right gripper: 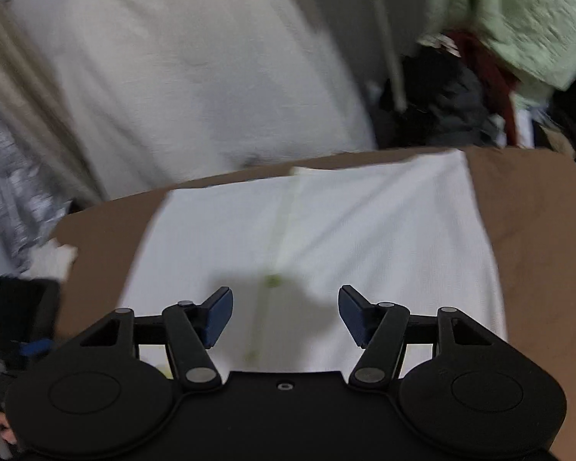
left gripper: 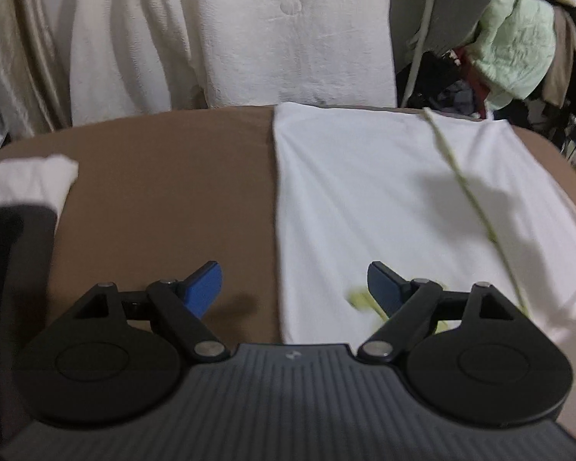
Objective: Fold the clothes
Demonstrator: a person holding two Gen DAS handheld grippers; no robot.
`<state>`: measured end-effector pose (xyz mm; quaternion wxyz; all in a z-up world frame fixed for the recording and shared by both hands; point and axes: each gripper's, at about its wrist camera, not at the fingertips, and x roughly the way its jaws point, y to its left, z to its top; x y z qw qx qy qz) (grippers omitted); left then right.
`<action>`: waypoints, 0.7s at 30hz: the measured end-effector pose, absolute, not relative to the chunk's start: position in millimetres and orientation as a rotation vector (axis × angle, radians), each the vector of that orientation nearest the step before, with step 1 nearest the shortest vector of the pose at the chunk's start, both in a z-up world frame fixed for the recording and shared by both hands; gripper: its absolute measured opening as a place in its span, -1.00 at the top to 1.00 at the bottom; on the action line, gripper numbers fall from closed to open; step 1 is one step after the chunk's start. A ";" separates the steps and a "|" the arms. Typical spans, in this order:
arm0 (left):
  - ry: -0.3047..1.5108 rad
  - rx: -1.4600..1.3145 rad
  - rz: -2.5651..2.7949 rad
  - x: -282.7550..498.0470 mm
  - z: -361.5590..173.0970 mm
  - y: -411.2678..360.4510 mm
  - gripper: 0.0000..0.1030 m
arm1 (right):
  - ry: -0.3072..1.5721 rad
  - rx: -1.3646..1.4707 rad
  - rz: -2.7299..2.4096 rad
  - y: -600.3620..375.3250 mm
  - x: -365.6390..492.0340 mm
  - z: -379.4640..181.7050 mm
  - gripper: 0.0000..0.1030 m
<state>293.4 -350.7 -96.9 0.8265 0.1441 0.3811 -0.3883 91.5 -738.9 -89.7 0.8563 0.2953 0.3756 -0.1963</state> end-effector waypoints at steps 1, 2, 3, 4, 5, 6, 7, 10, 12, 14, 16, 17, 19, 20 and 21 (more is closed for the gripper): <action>0.810 0.313 -0.833 308.1 -99.3 -358.7 -0.61 | 0.816 0.658 -0.438 -751.1 95.1 -99.5 -0.29; 0.811 0.319 -0.840 322.8 -101.9 -366.8 -0.61 | 0.838 0.703 -0.466 -768.1 96.2 -110.7 -0.29; 0.817 0.315 -0.828 338.5 -106.5 -376.2 -0.61 | 0.844 0.734 -0.492 -783.9 96.2 -117.2 -0.29; 0.823 0.310 -0.816 354.1 -111.2 -385.4 -0.61 | 0.846 0.754 -0.517 -797.4 95.3 -123.4 -0.29; 0.839 0.293 -0.799 368.6 -116.9 -393.3 -0.61 | 0.845 0.765 -0.541 -810.5 94.2 -128.8 -0.29; 0.862 0.269 -0.777 383.2 -124.2 -400.6 -0.61 | 0.830 0.781 -0.568 -824.7 91.4 -134.1 -0.29; 0.885 0.228 -0.753 397.2 -133.0 -407.0 -0.61 | 0.804 0.802 -0.586 -833.5 89.6 -138.0 -0.29; 0.945 0.049 -0.782 432.9 -161.6 -423.7 -0.61 | 0.720 0.894 -0.642 -868.1 79.9 -155.1 -0.29; 0.976 -0.035 -0.798 453.5 -178.0 -441.9 -0.61 | 0.680 0.919 -0.664 -887.7 78.4 -167.3 -0.29; 0.987 -0.081 -0.814 470.1 -189.5 -461.3 -0.58 | 0.658 0.911 -0.690 -901.3 80.6 -177.6 -0.29; 0.977 -0.081 -0.846 482.8 -194.6 -484.2 -0.58 | 0.639 0.902 -0.701 -906.7 84.6 -186.3 -0.29; 0.973 -0.072 -0.862 481.5 -195.4 -493.6 -0.58 | 0.632 0.897 -0.701 -910.9 88.3 -191.2 -0.29; 0.962 -0.056 -0.901 488.1 -197.5 -515.3 -0.58 | 0.627 0.880 -0.704 -919.0 96.1 -197.9 -0.29; 0.967 -0.055 -0.913 492.7 -199.0 -525.2 -0.58 | 0.628 0.872 -0.707 -923.1 100.0 -199.7 -0.29; 0.975 -0.060 -0.921 495.8 -201.2 -533.4 -0.58 | 0.626 0.869 -0.710 -927.5 105.1 -202.0 -0.29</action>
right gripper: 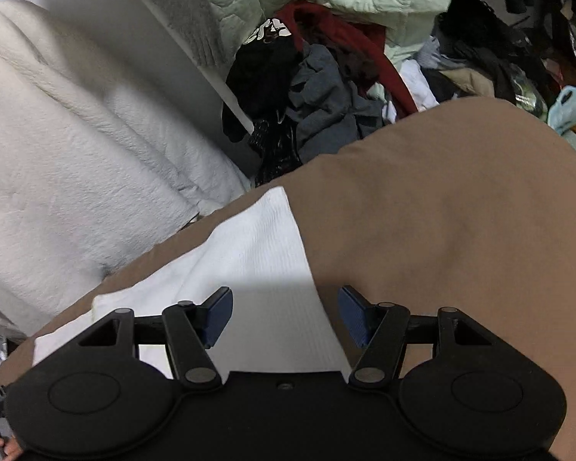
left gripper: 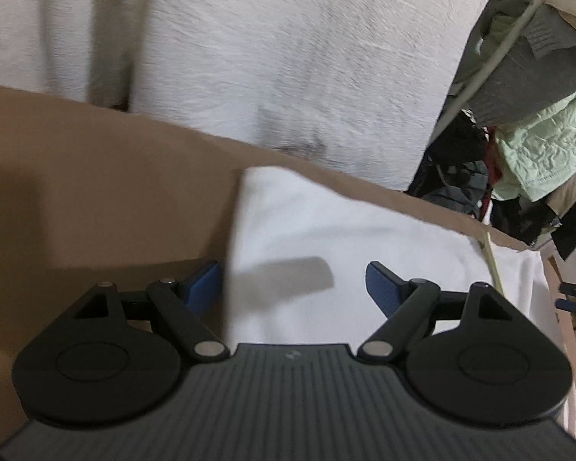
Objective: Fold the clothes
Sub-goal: 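Grasp the garment's hem with the left gripper while the right gripper grasps the hem too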
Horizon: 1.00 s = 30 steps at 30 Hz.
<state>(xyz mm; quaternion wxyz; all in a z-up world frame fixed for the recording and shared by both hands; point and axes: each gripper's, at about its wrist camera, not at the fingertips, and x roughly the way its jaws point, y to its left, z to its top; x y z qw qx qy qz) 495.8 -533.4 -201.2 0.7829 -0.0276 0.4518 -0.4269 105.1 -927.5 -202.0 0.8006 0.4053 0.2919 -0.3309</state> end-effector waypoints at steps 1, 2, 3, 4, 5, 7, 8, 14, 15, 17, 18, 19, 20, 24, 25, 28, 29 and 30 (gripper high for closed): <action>0.984 -0.050 -0.913 496.6 -203.1 -539.4 -0.58 | 0.623 0.868 -0.713 -931.9 110.0 -204.4 -0.29; 0.992 -0.041 -0.905 497.4 -204.9 -545.4 -0.57 | 0.619 0.877 -0.718 -935.8 113.6 -208.2 -0.29; 1.001 -0.032 -0.897 498.2 -206.8 -551.4 -0.47 | 0.615 0.887 -0.723 -939.8 117.2 -212.1 -0.29; 1.007 -0.020 -0.890 498.5 -208.3 -557.2 -0.32 | 0.615 0.902 -0.727 -944.0 121.7 -217.2 -0.30; 0.990 0.019 -0.901 493.9 -205.1 -560.6 0.22 | 0.614 0.911 -0.731 -946.5 126.2 -221.4 -0.30; 1.042 0.002 -0.933 493.1 -205.0 -562.7 0.94 | 0.585 0.874 -0.752 -942.8 133.0 -223.6 -0.11; 1.072 -0.039 -0.935 492.8 -206.9 -560.5 0.94 | 0.574 0.851 -0.762 -940.6 136.6 -224.3 0.31; 0.918 0.073 -1.009 442.4 -186.1 -555.2 0.95 | 0.588 0.482 -0.767 -900.3 143.5 -199.0 0.90; 0.887 0.091 -1.026 431.1 -181.1 -553.6 0.95 | 0.571 0.496 -0.778 -898.4 135.6 -194.1 0.91; 0.844 0.103 -1.052 412.0 -170.4 -546.9 0.95 | 0.524 0.497 -0.776 -891.2 117.5 -181.6 0.91; 0.831 0.097 -1.063 404.1 -164.7 -542.0 0.95 | 0.499 0.500 -0.777 -887.6 108.0 -174.6 0.91; 0.817 0.091 -1.073 396.2 -159.0 -536.8 0.95 | 0.480 0.506 -0.773 -882.2 99.3 -167.6 0.91; 0.806 0.082 -1.073 388.8 -153.4 -527.2 0.95 | 0.462 0.511 -0.769 -876.5 90.8 -160.5 0.91; 0.775 0.036 -1.066 359.3 -128.9 -489.6 0.95 | 0.411 0.488 -0.715 -837.3 70.8 -128.3 0.91; 0.747 0.008 -1.061 348.8 -121.6 -474.2 0.95 | 0.402 0.470 -0.700 -824.6 66.0 -120.7 0.91; 0.664 -0.074 -1.044 317.0 -99.9 -427.8 0.95 | 0.334 0.386 -0.705 -773.9 36.3 -98.7 0.91; 0.625 -0.085 -1.032 302.7 -95.5 -412.8 0.95 | 0.311 0.325 -0.730 -754.5 25.0 -93.7 0.91; 0.602 -0.055 -1.015 285.2 -94.2 -400.7 0.95 | 0.291 0.265 -0.754 -735.4 13.9 -89.1 0.91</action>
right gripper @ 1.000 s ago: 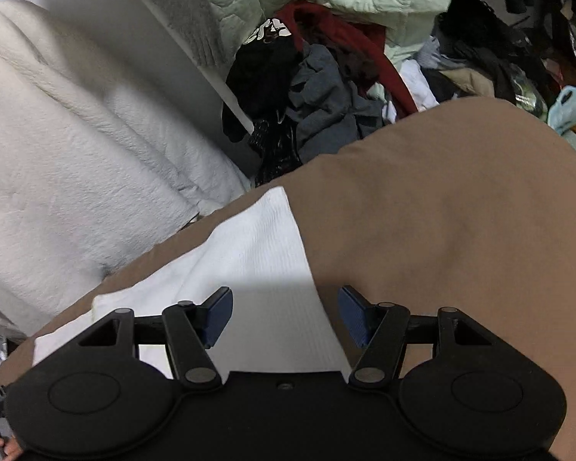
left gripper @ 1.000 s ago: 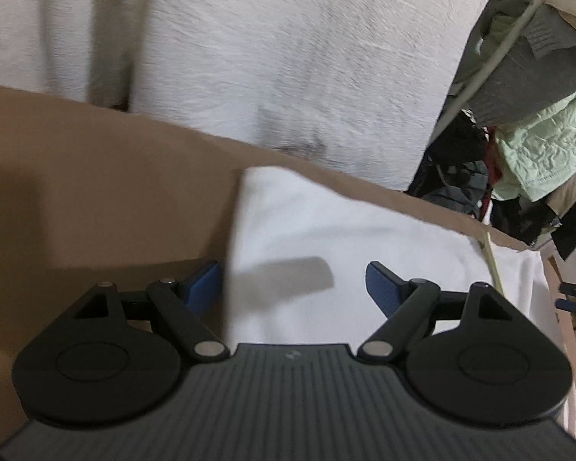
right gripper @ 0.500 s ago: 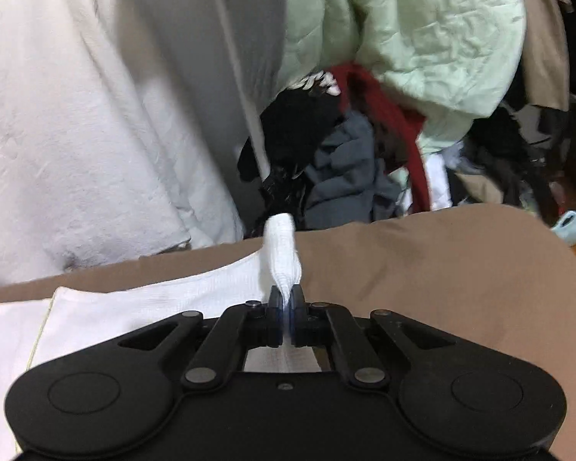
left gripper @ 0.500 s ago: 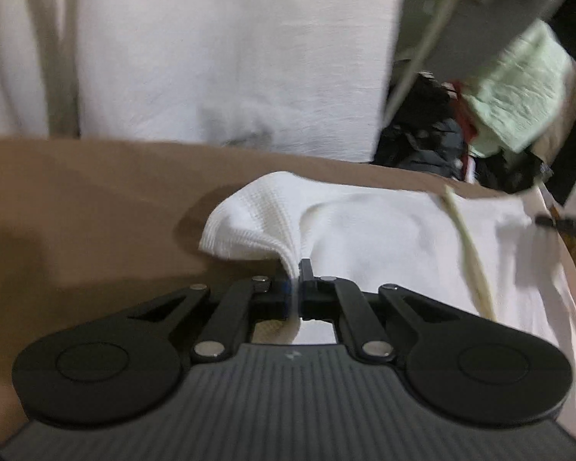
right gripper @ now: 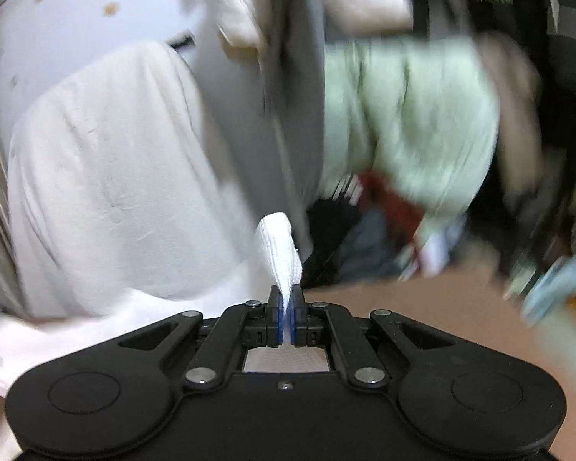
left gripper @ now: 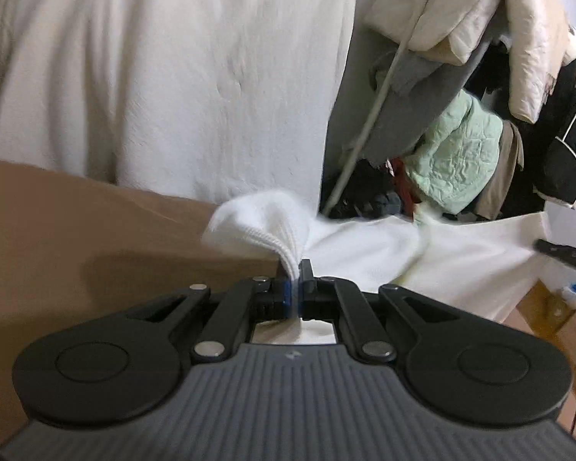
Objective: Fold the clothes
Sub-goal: 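Grasp the garment's hem with the left gripper while the right gripper grasps the hem too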
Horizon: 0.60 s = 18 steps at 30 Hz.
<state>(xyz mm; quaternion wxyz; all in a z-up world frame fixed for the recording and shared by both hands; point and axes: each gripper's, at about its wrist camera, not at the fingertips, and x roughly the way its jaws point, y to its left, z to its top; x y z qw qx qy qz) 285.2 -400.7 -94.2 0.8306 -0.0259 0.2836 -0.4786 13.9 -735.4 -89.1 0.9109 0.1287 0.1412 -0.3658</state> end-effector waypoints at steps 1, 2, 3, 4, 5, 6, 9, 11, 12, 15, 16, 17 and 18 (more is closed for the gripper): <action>0.579 -0.025 -0.999 267.8 -93.0 -388.6 0.95 | 0.295 0.231 -0.776 -720.8 3.2 -89.7 0.91; 0.556 -0.008 -0.998 251.1 -92.4 -374.5 0.95 | 0.286 0.253 -0.794 -708.2 -12.3 -92.8 0.91; 0.536 0.008 -0.997 234.4 -92.1 -360.1 0.95 | 0.277 0.276 -0.809 -695.5 -27.9 -95.9 0.91; 0.536 0.003 -0.996 218.4 -93.6 -341.1 0.95 | 0.252 0.305 -0.801 -681.0 -43.9 -99.7 0.91; 0.535 -0.002 -0.996 202.5 -95.1 -322.1 0.95 | 0.229 0.331 -0.793 -666.0 -59.9 -103.7 0.90; 0.535 -0.007 -0.995 186.6 -96.6 -303.1 0.94 | 0.223 0.332 -0.788 -646.6 -75.2 -109.8 0.90; 0.535 0.061 -0.962 146.7 -113.3 -264.1 0.94 | 0.287 0.251 -0.810 -586.2 -107.7 -133.8 0.90; 0.611 0.154 -0.946 130.8 -134.9 -259.0 0.94 | 0.354 0.208 -0.840 -559.5 -119.2 -154.9 0.89; 0.711 0.153 -0.940 131.8 -146.6 -257.7 0.94 | 0.379 0.217 -0.850 -551.4 -124.5 -166.1 0.88; 0.982 0.087 -0.903 138.0 -182.9 -252.1 0.94 | 0.423 0.301 -0.874 -555.9 -134.4 -185.3 0.87; 1.012 0.068 -0.890 139.7 -189.1 -249.6 0.94 | 0.438 0.329 -0.882 -557.4 -137.7 -191.7 0.87; 0.997 0.073 -0.894 141.5 -187.6 -249.7 0.93 | 0.450 0.357 -0.888 -558.9 -141.0 -197.5 0.87; 0.981 0.079 -0.897 143.2 -185.8 -249.9 0.93 | 0.433 0.377 -0.874 -560.6 -144.6 -196.9 0.87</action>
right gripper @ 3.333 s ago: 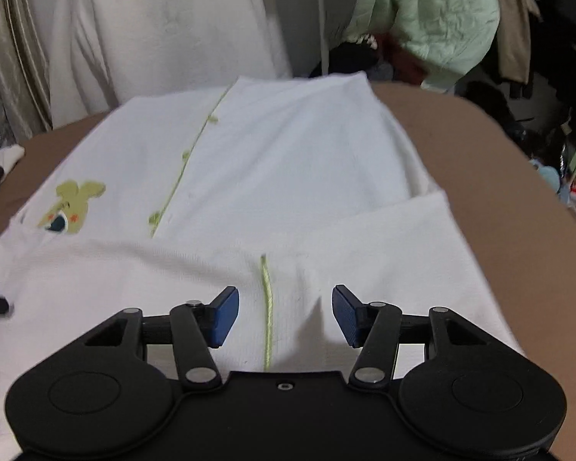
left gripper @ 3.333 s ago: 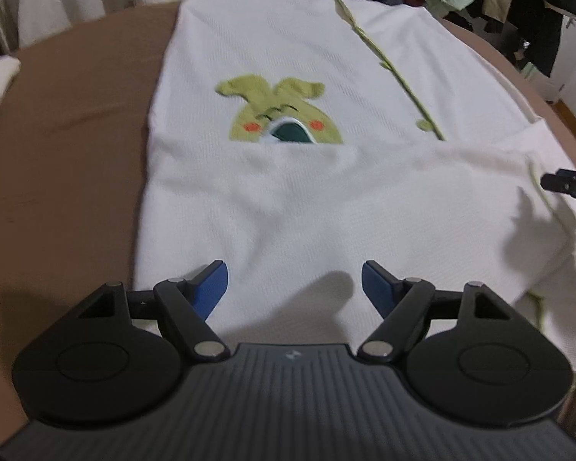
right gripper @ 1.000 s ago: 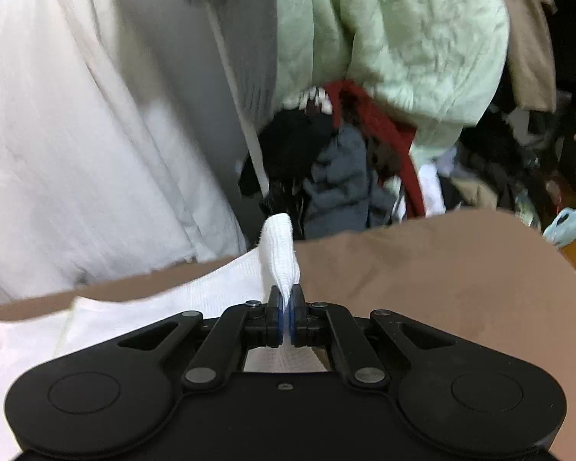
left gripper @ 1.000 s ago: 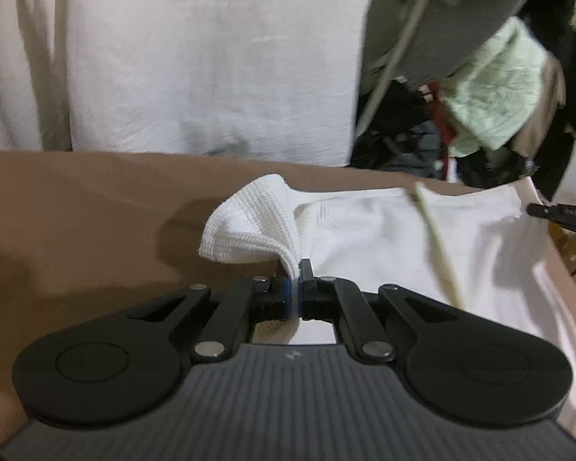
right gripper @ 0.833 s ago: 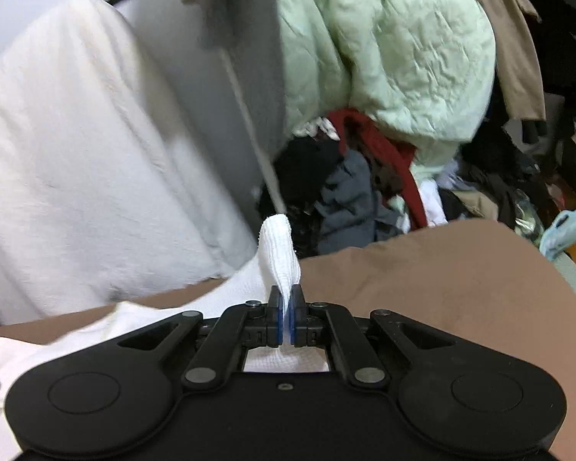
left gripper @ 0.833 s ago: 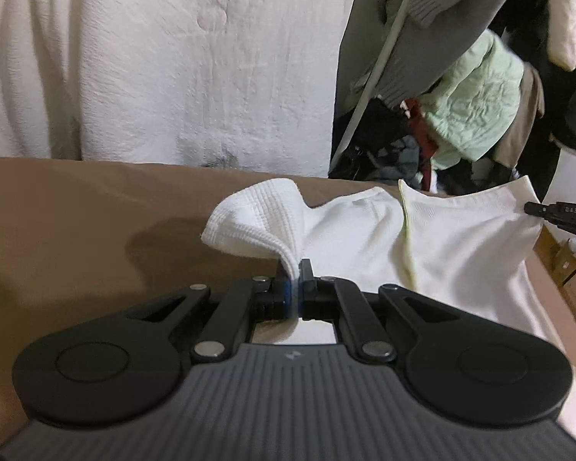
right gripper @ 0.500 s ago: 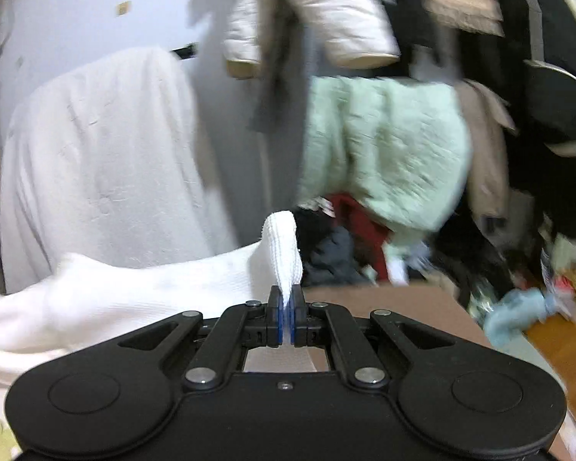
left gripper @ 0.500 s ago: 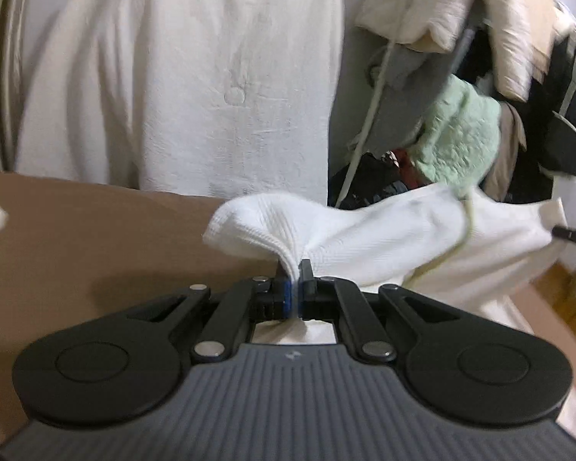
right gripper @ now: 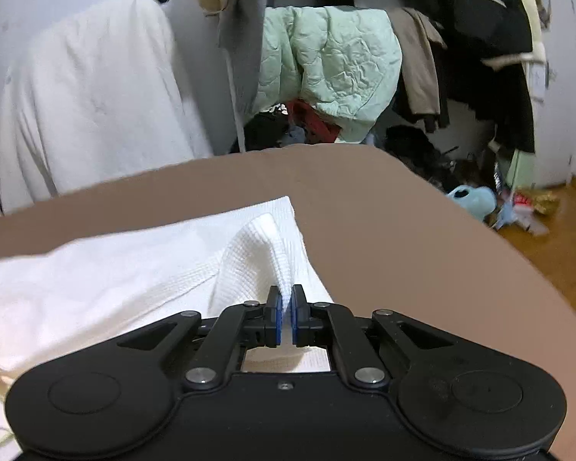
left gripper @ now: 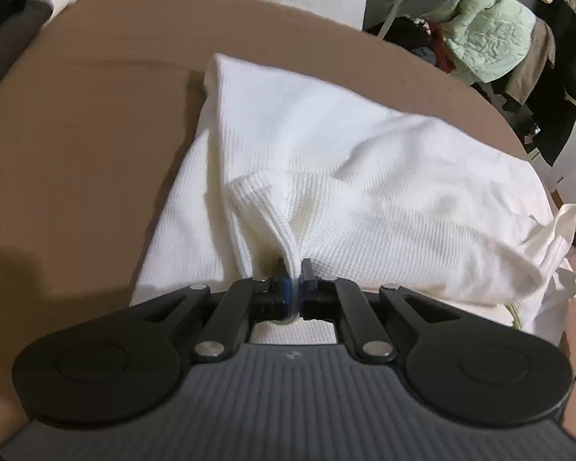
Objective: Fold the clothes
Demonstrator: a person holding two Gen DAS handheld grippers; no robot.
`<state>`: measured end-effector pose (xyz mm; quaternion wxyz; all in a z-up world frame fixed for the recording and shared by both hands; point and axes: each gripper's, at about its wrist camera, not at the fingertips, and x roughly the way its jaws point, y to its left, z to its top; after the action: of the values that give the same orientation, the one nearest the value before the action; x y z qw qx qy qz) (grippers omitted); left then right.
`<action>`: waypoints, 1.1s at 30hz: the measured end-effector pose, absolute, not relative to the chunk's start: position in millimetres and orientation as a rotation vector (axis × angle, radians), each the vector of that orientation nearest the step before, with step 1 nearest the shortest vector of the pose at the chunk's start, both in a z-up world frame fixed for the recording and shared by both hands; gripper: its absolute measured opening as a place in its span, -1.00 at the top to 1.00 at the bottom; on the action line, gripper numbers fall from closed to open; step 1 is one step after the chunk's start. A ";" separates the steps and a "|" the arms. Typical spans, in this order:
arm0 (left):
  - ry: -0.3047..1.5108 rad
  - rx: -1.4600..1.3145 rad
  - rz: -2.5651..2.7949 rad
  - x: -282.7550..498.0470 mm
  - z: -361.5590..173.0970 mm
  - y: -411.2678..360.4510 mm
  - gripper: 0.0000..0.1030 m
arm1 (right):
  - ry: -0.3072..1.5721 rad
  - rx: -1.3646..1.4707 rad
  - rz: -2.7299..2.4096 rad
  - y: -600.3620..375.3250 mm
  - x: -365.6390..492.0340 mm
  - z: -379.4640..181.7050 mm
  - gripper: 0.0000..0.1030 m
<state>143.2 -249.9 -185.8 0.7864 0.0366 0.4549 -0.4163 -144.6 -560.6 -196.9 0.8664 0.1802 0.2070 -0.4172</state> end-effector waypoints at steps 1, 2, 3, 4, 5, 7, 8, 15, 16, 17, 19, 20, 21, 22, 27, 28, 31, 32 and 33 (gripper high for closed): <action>0.946 0.084 -0.902 144.8 -179.6 -250.4 0.93 | 0.424 0.383 -0.869 -562.2 -146.4 -194.6 0.87; 0.909 0.067 -0.908 145.7 -171.4 -248.1 0.93 | 0.419 0.382 -0.864 -563.5 -147.1 -190.9 0.87; 0.887 0.034 -0.913 145.7 -162.2 -243.5 0.94 | 0.410 0.382 -0.856 -563.9 -147.9 -186.0 0.87; 0.866 0.003 -0.918 145.4 -153.2 -238.9 0.94 | 0.389 0.389 -0.847 -562.5 -149.8 -180.1 0.87; 0.857 -0.008 -0.921 141.4 -146.5 -233.3 0.94 | 0.356 0.407 -0.834 -559.4 -154.7 -174.3 0.87; 0.839 -0.031 -0.925 133.4 -133.1 -222.3 0.94 | 0.270 0.487 -0.808 -558.8 -166.9 -167.4 0.88; 0.830 -0.042 -0.927 129.4 -126.4 -216.7 0.94 | 0.229 0.528 -0.795 -558.5 -172.9 -164.5 0.88; 0.985 0.471 -0.801 103.5 -180.7 -234.5 0.85 | 0.342 0.767 -0.860 -559.2 -196.2 -220.1 0.78; 0.990 0.439 -0.806 105.0 -176.7 -231.0 0.84 | 0.350 0.809 -0.850 -556.5 -198.2 -223.3 0.77; 0.994 0.406 -0.811 106.6 -172.5 -227.2 0.80 | 0.359 0.852 -0.840 -553.8 -200.2 -226.5 0.77; 0.997 0.304 -0.850 111.2 -158.9 -211.1 0.78 | 0.376 0.937 -0.819 -548.3 -204.3 -232.9 0.54; 0.972 0.287 -0.870 109.2 -152.4 -205.8 0.78 | 0.383 0.978 -0.805 -545.1 -206.2 -235.7 0.47; 0.947 0.270 -0.889 107.2 -146.0 -200.4 0.78 | 0.368 1.013 -0.758 -537.8 -207.4 -233.9 0.26; 0.922 0.253 -0.909 105.1 -139.7 -195.1 0.78 | 0.353 1.046 -0.712 -530.4 -208.6 -232.1 0.07; 0.846 0.195 -0.929 89.4 -129.0 -193.1 0.65 | 0.294 1.229 -0.518 -516.1 -195.7 -240.6 0.04; 0.837 0.199 -0.921 86.8 -131.6 -198.5 0.65 | 0.292 1.271 -0.485 -515.6 -190.3 -244.9 0.04; 0.798 0.177 -0.884 84.5 -129.4 -206.6 0.46 | 0.347 1.337 -0.432 -510.0 -169.1 -255.1 0.04; 0.783 0.152 -0.869 88.4 -127.8 -209.2 0.31 | 0.382 1.330 -0.431 -506.7 -160.2 -256.2 0.04; 0.769 0.129 -0.855 92.7 -126.1 -212.3 0.23 | 0.403 1.309 -0.447 -501.4 -151.8 -255.4 0.02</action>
<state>92.7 -212.3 -126.1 0.8372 0.0608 0.3634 -0.4042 -151.8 -501.4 -255.4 0.7516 0.5994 0.1844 -0.2045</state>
